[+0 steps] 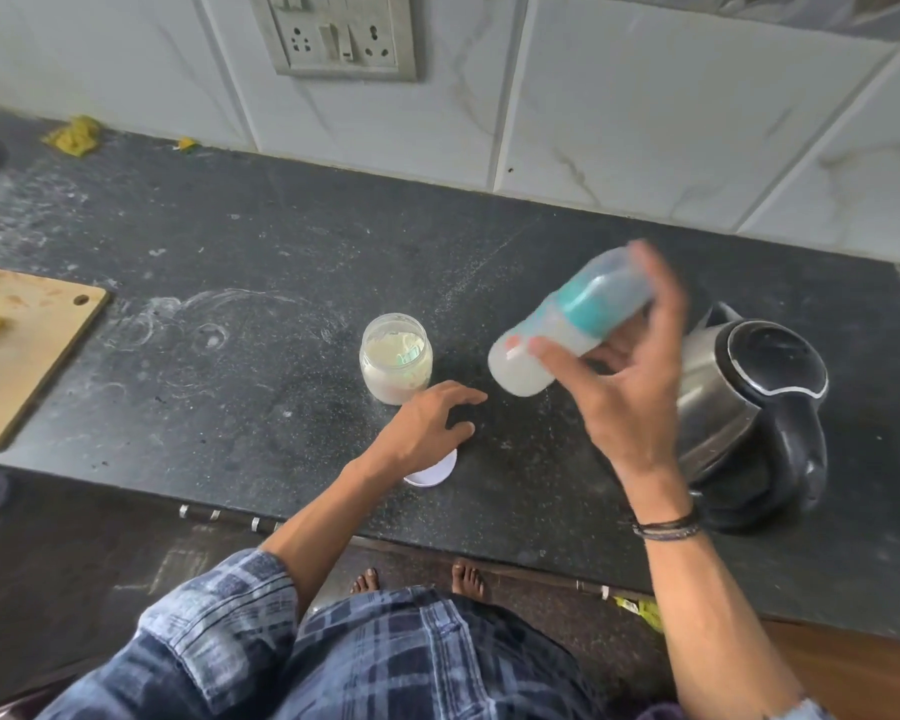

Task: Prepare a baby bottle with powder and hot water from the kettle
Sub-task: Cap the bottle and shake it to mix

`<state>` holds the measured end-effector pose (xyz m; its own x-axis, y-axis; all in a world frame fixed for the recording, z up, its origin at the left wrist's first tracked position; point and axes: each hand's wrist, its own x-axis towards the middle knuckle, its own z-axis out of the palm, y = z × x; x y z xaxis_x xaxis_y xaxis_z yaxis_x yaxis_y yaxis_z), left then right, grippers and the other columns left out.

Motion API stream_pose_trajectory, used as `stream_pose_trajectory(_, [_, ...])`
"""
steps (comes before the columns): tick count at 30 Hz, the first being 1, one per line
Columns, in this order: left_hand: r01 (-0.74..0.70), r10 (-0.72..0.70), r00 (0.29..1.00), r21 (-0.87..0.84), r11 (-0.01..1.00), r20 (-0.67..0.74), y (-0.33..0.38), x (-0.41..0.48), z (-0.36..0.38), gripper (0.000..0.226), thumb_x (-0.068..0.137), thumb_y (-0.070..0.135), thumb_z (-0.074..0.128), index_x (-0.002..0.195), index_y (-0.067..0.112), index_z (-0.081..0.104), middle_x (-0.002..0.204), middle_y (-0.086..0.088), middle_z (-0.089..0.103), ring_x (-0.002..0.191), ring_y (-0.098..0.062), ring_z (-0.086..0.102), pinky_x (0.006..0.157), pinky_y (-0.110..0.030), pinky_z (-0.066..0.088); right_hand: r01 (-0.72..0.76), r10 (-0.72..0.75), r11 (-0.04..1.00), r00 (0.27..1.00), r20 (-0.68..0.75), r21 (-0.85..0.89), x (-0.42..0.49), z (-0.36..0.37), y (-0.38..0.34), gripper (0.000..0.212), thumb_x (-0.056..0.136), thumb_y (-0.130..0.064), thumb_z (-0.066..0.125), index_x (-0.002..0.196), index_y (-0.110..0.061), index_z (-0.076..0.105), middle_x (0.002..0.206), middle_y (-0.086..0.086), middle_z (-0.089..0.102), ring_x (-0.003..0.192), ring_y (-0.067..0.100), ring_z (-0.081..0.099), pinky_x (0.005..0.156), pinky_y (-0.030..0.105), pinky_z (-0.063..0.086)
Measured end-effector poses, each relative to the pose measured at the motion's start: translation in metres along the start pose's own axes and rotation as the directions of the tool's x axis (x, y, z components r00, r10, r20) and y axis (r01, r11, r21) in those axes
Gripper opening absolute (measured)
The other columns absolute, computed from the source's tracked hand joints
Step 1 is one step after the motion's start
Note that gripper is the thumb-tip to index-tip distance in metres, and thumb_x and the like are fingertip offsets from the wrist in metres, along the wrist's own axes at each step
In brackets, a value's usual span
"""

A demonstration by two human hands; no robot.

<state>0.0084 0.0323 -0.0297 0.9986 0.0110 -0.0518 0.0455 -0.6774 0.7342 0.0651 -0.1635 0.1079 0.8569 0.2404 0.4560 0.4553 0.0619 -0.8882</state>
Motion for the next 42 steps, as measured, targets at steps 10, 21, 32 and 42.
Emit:
stream_pose_trajectory(10, [0.026, -0.027, 1.000, 0.082, 0.996, 0.007, -0.005, -0.012, 0.003, 0.035, 0.098, 0.023, 0.062, 0.134, 0.022, 0.063, 0.137, 0.005, 0.060, 0.119, -0.014, 0.059, 0.097, -0.019, 0.038, 0.127, -0.097, 0.978, 0.979, -0.179, 0.167, 0.003, -0.005, -0.007, 0.095, 0.083, 0.005, 0.085, 0.152, -0.022, 0.025, 0.143, -0.021, 0.055, 0.123, 0.012, 0.064, 0.095, 0.031, 0.058])
stream_pose_trajectory(21, [0.042, -0.043, 0.999, 0.120, 0.992, 0.008, -0.011, -0.012, 0.006, 0.033, 0.096, 0.022, 0.066, 0.129, 0.018, 0.066, 0.135, 0.000, 0.061, 0.119, -0.018, 0.058, 0.096, -0.018, 0.034, -0.007, 0.024, 0.997, 0.974, -0.225, 0.075, -0.005, 0.006, -0.010, 0.099, 0.080, 0.005, 0.085, 0.153, -0.017, 0.022, 0.144, -0.001, 0.048, 0.117, 0.005, 0.063, 0.093, 0.026, 0.056])
stream_pose_trajectory(32, [0.046, -0.045, 0.999, 0.160, 0.986, -0.010, -0.012, -0.008, 0.008, 0.037, 0.099, 0.047, 0.061, 0.124, 0.021, 0.068, 0.131, 0.006, 0.063, 0.114, -0.016, 0.059, 0.093, -0.027, 0.042, -0.041, 0.039, 0.999, 0.991, -0.125, -0.016, -0.012, 0.007, -0.012, 0.094, 0.077, -0.002, 0.091, 0.149, -0.026, 0.034, 0.148, 0.006, 0.048, 0.126, 0.024, 0.060, 0.097, 0.046, 0.058])
stream_pose_trajectory(42, [0.098, -0.093, 0.995, 0.172, 0.980, -0.034, -0.015, -0.007, 0.015, 0.041, 0.097, 0.059, 0.056, 0.117, 0.027, 0.070, 0.127, 0.016, 0.060, 0.118, -0.008, 0.054, 0.095, -0.035, 0.048, 0.092, -0.082, 0.995, 0.975, -0.206, 0.040, -0.006, 0.007, -0.024, 0.090, 0.084, -0.003, 0.086, 0.151, -0.019, 0.029, 0.145, -0.016, 0.053, 0.121, 0.013, 0.066, 0.091, 0.033, 0.061])
